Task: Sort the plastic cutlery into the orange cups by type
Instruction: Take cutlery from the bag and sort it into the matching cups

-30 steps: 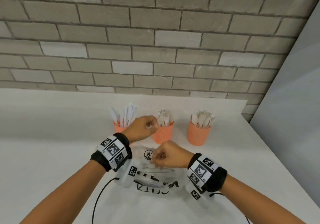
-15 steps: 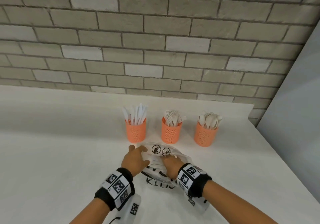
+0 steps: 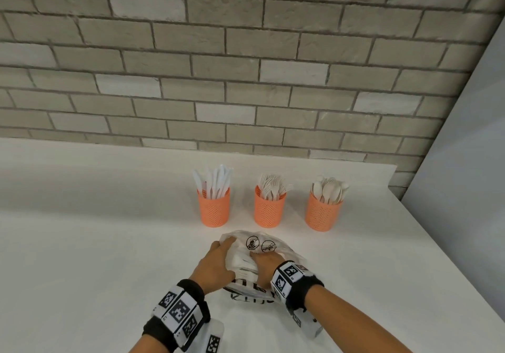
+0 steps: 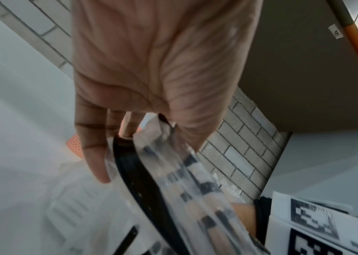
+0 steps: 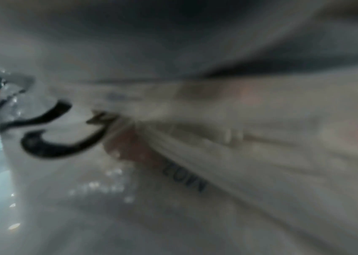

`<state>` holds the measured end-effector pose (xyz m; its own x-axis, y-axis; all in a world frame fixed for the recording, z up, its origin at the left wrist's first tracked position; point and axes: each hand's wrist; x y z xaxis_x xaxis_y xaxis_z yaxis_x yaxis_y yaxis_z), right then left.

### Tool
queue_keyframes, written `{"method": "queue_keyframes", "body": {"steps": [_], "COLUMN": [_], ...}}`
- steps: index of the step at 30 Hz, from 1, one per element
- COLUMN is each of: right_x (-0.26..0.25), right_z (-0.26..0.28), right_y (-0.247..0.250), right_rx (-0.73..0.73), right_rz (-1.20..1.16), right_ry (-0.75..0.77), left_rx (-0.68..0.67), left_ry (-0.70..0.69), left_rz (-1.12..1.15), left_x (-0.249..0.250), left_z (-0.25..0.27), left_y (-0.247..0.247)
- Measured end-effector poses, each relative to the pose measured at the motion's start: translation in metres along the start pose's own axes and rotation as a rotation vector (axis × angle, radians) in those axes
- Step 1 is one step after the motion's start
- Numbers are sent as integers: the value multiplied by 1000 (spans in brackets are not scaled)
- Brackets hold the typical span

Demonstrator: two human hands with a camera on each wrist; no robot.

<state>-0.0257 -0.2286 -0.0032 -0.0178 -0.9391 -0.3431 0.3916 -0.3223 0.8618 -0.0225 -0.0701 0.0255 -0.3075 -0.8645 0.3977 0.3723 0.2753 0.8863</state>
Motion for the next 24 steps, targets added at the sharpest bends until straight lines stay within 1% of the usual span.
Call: {"method": "queue_keyframes", "body": {"steps": [3,8,12,17,24], "right_x": [-2,0,1,0,0], "right_z": [0,-1,-2,1,9], "right_y": [-2,15,17,18,11], "right_rx": [7,-104,-113,-106,-22], "right_rz": [-42,-115,-120,-137,-73], "right_ry": [-12,-98,-102,-44,98], "left_rx": [19,53,52,47,78], "left_ry": [-9,-9,-16,4,48], "left_rz": [-1,4,-10,-34,-28], "left_x": [-1,-1,2,2,2], "left_z": [1,-1,-3,-3,-3], "left_y": [1,7,10,10,13]}}
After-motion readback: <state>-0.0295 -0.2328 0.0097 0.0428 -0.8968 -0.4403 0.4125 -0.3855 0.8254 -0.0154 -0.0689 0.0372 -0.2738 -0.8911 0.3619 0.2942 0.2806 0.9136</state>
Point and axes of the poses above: each hand's wrist, its own z-axis away from the middle knuckle, its own y-axis out of the back of the hand, x = y × z, and after that the axes turned 15 degrees about -z, right-handed
